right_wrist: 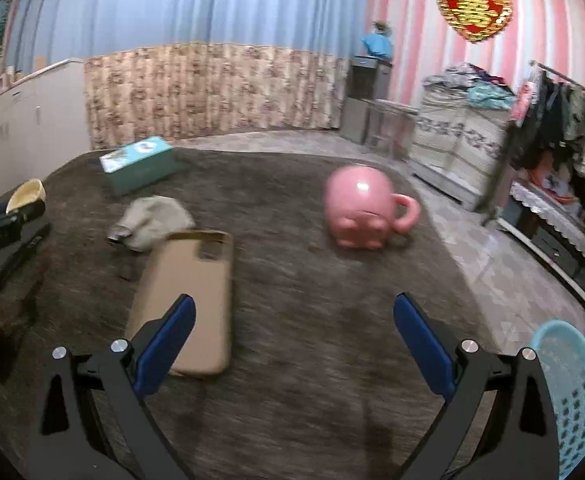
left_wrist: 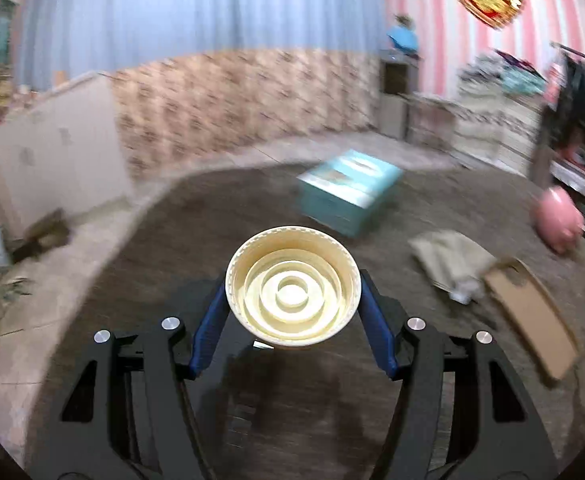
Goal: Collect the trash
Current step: 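Grasp the cream ridged bowl with the left gripper while the right gripper grasps the beige cloth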
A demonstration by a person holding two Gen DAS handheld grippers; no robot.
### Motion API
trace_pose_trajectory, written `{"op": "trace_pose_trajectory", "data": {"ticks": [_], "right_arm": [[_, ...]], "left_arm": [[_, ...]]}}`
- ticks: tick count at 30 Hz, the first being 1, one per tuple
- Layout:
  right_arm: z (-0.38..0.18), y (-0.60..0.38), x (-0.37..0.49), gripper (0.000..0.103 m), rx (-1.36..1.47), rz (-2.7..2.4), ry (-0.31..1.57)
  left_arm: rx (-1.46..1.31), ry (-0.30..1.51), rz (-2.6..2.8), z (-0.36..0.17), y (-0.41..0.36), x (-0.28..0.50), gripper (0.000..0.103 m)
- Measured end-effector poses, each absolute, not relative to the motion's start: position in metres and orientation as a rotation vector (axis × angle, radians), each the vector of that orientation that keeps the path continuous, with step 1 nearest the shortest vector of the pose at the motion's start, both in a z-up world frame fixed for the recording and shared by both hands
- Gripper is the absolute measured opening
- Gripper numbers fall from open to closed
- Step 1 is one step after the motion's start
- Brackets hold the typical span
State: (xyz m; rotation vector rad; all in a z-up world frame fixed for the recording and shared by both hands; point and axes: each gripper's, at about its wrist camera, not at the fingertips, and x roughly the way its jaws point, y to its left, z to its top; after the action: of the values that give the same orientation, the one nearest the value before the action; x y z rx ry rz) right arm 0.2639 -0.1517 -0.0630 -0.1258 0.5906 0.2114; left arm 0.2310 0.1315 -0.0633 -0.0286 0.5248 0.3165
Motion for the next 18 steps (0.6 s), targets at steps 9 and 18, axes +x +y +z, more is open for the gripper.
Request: {"op": "trace_pose_trajectory", "data": {"ticks": [9,18], "right_arm": [[-0.061,-0.068,0.308,0.096,-0.105,0.36,0.633],[-0.103,-0.003,0.35,0.046,-0.147,0.464,0.782]], "left_arm": [[-0.119,0.47,0.484,-0.07,0.179,0.226,0.061],[-0.158,0.468,0.478,-0.075,0.188,0.228,0.061]]}}
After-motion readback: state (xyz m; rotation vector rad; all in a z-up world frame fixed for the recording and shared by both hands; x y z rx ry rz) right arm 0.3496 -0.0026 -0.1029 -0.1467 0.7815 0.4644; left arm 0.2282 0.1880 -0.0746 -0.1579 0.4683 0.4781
